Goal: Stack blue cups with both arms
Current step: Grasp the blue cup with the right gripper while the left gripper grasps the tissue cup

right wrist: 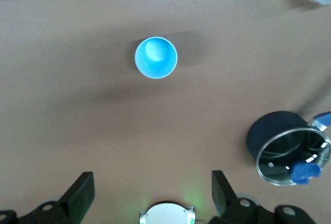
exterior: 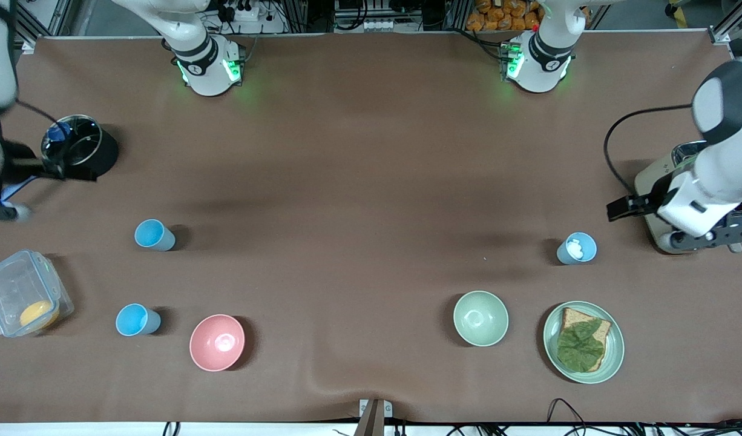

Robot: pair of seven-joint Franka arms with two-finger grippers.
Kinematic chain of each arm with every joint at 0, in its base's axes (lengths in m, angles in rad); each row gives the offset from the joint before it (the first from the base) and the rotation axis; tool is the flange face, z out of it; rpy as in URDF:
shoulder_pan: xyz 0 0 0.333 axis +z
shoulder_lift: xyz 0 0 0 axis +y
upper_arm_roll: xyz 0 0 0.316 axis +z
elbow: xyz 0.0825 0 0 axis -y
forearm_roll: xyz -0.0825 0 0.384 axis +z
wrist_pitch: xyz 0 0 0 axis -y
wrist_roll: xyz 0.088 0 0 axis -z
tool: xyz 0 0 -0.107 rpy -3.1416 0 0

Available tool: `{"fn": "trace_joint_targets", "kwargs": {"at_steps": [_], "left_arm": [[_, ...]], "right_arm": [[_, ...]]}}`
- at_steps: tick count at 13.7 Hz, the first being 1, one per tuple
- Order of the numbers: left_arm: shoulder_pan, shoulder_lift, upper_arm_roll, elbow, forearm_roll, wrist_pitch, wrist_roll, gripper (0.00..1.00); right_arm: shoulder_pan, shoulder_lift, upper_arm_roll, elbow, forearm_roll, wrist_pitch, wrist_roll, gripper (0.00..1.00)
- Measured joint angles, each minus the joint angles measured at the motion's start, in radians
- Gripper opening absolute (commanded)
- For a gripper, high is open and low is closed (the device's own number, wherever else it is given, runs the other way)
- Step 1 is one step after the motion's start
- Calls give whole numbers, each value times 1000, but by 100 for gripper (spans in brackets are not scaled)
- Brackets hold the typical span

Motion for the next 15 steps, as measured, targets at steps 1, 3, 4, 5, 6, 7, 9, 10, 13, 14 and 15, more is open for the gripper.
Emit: {"fn": "trace_joint_targets", "kwargs": {"at_steps": [1, 3, 4, 5, 6, 7, 9, 10, 13, 14, 15], "left_arm": [[9, 12, 0, -39, 0, 56, 11, 100], [27, 49, 1, -103, 0, 155, 43, 100], [37, 72, 2, -120, 0, 190, 56, 100], [46, 99, 2, -128, 0, 215, 67, 100], [54, 127, 2, -130, 0, 236, 72, 100], [63, 156, 2, -131, 0, 258, 73, 100], [80, 207, 2, -131, 0, 298, 76, 100], [84, 226, 2, -131, 0, 315, 76, 100], [85, 270, 2, -131, 0, 350, 76, 85], [85, 281, 1, -131, 0, 357, 76, 75], [84, 288, 1, -131, 0, 358, 76, 58]], "right_arm": [[-10, 43, 0, -8, 0, 37, 0, 100], [-27, 112, -2, -40, 0, 130, 0, 100], [-31, 141, -2, -57, 0, 174, 0, 100], [-33, 167, -2, -71, 0, 206, 0, 100], [-34, 195, -2, -79, 0, 230, 0, 100], [-34, 222, -2, -82, 0, 252, 0, 100], [-39, 262, -3, -92, 0, 307, 0, 100], [-44, 277, -3, -102, 0, 340, -1, 100], [-57, 314, -3, -127, 0, 399, -3, 100], [-59, 325, -3, -129, 1, 401, -3, 100], [-61, 336, -3, -130, 3, 401, -3, 100]]}}
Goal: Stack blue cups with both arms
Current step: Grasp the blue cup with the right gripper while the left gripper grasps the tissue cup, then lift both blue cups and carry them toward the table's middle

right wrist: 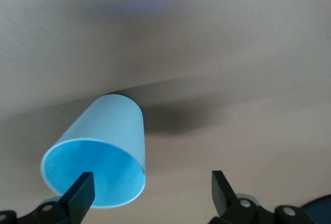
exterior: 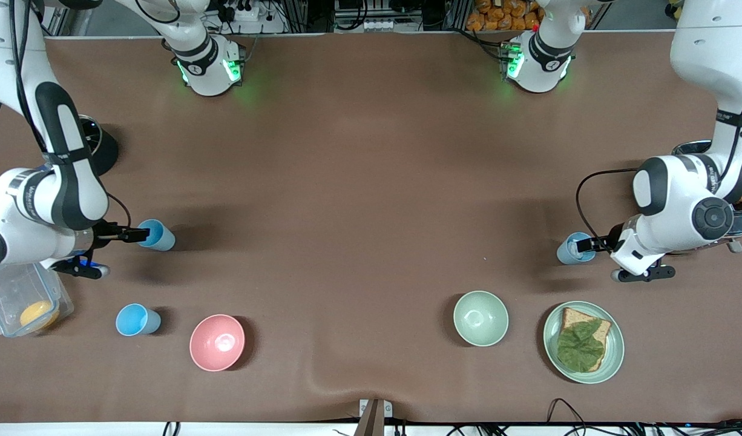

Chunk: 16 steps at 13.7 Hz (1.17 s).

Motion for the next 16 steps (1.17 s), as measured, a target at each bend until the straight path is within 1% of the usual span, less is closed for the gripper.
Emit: {"fn": "trace_joint_targets", "kwargs": {"at_steps": [1, 2, 3, 4, 5, 6, 10, 12, 14, 16], "left_arm": [[0, 4, 0, 0, 0, 0, 0, 36], [-1, 6, -1, 0, 0, 1, 0, 18], [-1, 6, -1, 0, 0, 1, 0, 2], [-2, 7, -3, 0, 0, 1, 0, 0], [-3, 9, -6, 0, 0, 1, 0, 0], [-4, 11, -9, 0, 0, 1, 0, 0], [-8, 9, -20, 12, 0, 3, 7, 0], [-7, -13, -44, 32, 0, 0, 20, 0], [-7, -64, -94, 59, 0, -48, 20, 0], [-8, -114, -169, 103, -3, -135, -13, 0]], "right_arm": [[-2, 9, 0, -2, 5, 1, 0, 100], [-3, 16, 0, -4, 9, 7, 0, 100], [-3, 22, 0, -7, 10, 22, 0, 65], [-3, 28, 0, -11, 10, 42, 0, 28], [-3, 34, 0, -13, 10, 58, 0, 8], [-3, 41, 0, -13, 11, 71, 0, 0], [-4, 49, 3, -12, 29, 79, 0, 0], [-4, 49, 7, -11, 30, 79, 0, 0], [-4, 46, 13, -9, 31, 76, -2, 0], [-3, 31, 20, -2, 31, 48, -14, 0]]}}
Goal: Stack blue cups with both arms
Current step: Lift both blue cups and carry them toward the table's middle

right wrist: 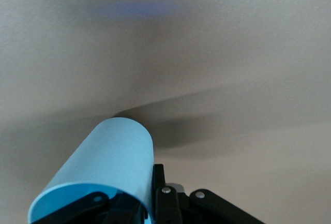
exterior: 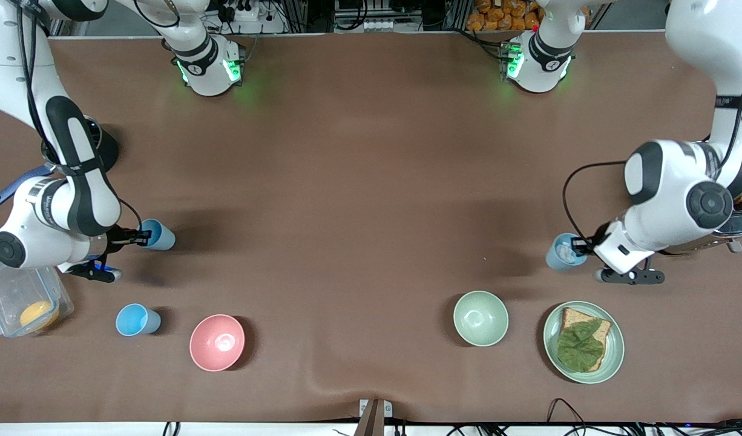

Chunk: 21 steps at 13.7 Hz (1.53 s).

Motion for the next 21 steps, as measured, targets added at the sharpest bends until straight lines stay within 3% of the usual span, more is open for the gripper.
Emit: {"fn": "trace_joint_targets", "kwargs": {"at_steps": [3, 5, 8, 11, 17, 21], "left_arm": [[-13, -25, -119, 41, -1, -54, -165, 0], [-54, -22, -162, 46, -1, -55, -301, 0], [-154, -16, -172, 47, -1, -55, -459, 0], [-255, -2, -177, 46, -1, -59, -608, 0], [-468, 75, -181, 39, -2, -29, -844, 0], [-575, 135, -180, -35, -2, 152, -944, 0]], "right_arm": [[1, -68, 7, 19, 0, -87, -11, 0], [3, -135, 16, 31, 0, -170, -13, 0], [23, -221, 32, 73, 9, -312, -13, 0], [70, -245, 47, 146, 110, -429, 74, 0], [280, -241, 55, 165, 232, -407, 443, 0], [318, -241, 55, 165, 284, -395, 566, 0]]}}
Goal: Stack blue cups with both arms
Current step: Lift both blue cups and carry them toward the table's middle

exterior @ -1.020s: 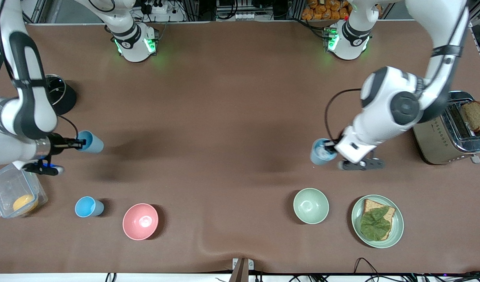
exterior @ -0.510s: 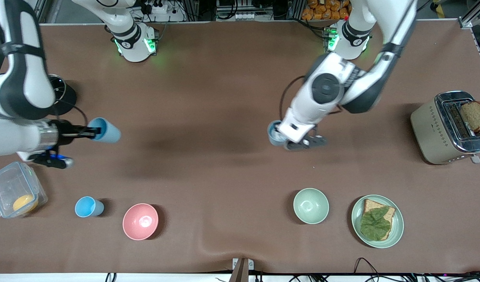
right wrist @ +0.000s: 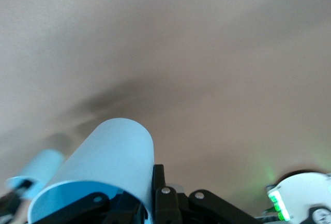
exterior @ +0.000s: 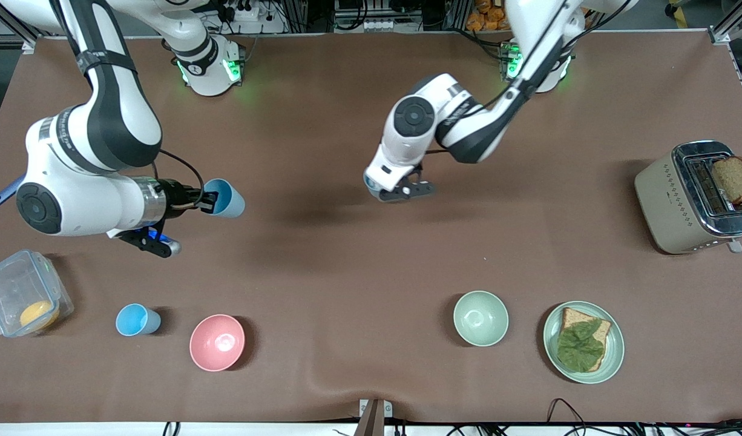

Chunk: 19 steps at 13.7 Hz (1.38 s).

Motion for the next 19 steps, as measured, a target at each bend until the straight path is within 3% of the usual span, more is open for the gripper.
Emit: {"fn": "trace_joint_targets", "kwargs": {"at_steps": [3, 7, 8, 9, 10, 15, 19], "left_arm": [[-35, 32, 1, -69, 0, 136, -9, 0], [-51, 66, 3, -84, 0, 210, -9, 0], [-52, 70, 3, -84, 0, 217, -9, 16], [-52, 72, 4, -84, 0, 219, -9, 48], [-52, 72, 7, -84, 0, 219, -9, 99], [-43, 60, 13, -75, 0, 215, -9, 100], [-1, -75, 15, -44, 0, 80, -12, 100]], "right_arm": [[38, 0, 1, 2, 35, 34, 121, 0], [98, -12, 3, -27, 65, 113, 206, 0], [106, -19, 3, -47, 76, 132, 216, 0], [113, -29, 4, -70, 84, 152, 222, 0], [123, -39, 4, -93, 88, 173, 232, 0], [159, -60, 5, -134, 89, 207, 275, 0], [223, -60, 6, -140, 89, 248, 365, 0]]}}
